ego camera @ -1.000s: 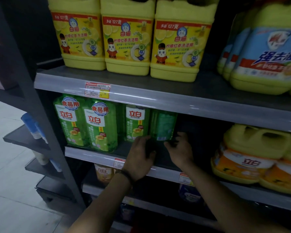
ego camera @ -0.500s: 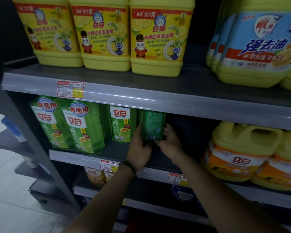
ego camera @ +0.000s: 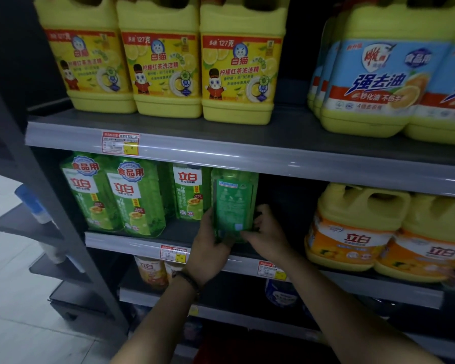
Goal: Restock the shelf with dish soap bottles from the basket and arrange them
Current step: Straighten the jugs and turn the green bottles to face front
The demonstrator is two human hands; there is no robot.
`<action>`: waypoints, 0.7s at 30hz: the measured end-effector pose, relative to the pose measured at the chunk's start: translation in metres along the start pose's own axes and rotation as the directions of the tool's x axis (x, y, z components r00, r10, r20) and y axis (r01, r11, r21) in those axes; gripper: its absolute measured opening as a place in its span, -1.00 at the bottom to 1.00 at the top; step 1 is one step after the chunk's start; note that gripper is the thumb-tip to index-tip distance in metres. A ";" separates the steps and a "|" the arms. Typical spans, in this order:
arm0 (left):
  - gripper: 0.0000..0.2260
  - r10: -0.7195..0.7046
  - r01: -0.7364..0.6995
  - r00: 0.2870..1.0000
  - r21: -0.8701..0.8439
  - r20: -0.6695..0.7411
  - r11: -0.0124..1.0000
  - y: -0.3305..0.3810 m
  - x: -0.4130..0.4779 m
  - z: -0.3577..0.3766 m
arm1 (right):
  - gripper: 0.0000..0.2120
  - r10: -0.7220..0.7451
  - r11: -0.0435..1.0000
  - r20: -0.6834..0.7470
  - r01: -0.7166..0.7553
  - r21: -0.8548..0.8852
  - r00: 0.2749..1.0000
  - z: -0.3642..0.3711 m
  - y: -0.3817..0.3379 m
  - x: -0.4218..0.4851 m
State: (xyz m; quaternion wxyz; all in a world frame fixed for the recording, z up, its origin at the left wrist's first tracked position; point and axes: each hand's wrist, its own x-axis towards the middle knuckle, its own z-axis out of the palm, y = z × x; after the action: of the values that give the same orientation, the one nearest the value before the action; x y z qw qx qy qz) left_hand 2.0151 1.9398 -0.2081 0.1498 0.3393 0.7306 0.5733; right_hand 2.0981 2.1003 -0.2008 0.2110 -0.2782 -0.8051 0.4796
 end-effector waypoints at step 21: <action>-0.43 -0.043 0.039 0.999 0.132 0.029 0.990 0.001 0.014 -0.038 | -0.78 -0.103 0.979 0.133 0.124 -0.162 0.986 0.017 -0.017 -0.042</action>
State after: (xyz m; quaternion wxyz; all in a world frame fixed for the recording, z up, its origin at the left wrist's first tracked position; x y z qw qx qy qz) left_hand 1.9820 1.9212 -0.1934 0.1502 0.3423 0.7712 0.5153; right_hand 2.1149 2.0556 -0.1963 0.1629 -0.2184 -0.8692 0.4127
